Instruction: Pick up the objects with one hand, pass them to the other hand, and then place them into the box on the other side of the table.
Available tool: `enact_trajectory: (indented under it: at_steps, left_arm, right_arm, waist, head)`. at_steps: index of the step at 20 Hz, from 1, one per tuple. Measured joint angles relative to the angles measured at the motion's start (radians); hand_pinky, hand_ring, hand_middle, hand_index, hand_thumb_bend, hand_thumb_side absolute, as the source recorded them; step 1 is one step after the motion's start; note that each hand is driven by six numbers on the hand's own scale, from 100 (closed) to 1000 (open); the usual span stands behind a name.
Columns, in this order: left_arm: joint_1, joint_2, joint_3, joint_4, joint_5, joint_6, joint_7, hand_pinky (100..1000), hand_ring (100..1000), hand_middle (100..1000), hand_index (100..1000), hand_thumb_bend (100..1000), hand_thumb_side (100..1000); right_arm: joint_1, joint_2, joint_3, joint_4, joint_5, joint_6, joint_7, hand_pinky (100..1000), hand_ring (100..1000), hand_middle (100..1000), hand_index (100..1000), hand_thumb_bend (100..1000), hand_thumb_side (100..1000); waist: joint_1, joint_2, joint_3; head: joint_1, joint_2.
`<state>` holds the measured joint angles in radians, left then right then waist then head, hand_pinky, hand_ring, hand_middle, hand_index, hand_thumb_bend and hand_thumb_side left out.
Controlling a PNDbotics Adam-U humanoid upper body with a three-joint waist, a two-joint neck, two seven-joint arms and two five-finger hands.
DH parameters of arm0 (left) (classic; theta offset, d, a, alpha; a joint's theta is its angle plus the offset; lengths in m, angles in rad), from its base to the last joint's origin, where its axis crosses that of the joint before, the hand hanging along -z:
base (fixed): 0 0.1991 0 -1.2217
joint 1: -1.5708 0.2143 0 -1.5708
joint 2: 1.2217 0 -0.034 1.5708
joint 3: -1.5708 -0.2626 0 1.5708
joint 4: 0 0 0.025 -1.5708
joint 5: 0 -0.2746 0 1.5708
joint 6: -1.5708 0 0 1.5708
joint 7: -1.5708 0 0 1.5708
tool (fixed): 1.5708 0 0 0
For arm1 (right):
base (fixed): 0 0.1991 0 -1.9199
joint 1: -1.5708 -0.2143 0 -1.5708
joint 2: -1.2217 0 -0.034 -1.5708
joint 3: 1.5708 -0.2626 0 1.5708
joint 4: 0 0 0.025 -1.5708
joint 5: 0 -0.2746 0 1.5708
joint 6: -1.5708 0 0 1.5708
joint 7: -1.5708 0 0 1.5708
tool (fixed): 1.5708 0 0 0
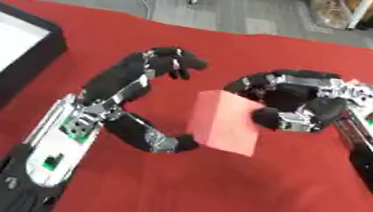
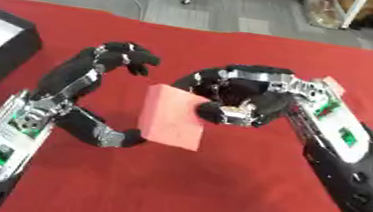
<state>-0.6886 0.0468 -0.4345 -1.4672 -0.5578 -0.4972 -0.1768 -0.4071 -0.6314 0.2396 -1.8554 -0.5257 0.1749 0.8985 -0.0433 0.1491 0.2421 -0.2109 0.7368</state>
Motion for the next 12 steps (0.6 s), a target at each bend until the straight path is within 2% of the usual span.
enact_trajectory:
  at_steps: [5,12]
  left_arm:
    - [-0.006,-0.004,-0.014,0.016,0.06,-0.078,-0.036,608,617,708,858,519,597]
    - [-0.008,-0.004,-0.016,0.017,0.1,-0.121,-0.034,604,609,700,850,511,586]
  right_arm:
    - [0.002,0.001,0.01,0.001,-0.011,-0.001,0.004,654,758,472,407,100,377]
    - [0.002,0.003,0.012,0.016,-0.012,0.002,0.008,650,754,469,405,100,372]
  waist:
    - [-0.002,0.001,0.001]
    - [-0.002,0.001,0.001]
  head:
    - [-0.005,0.001]
    - [-0.017,0.008]
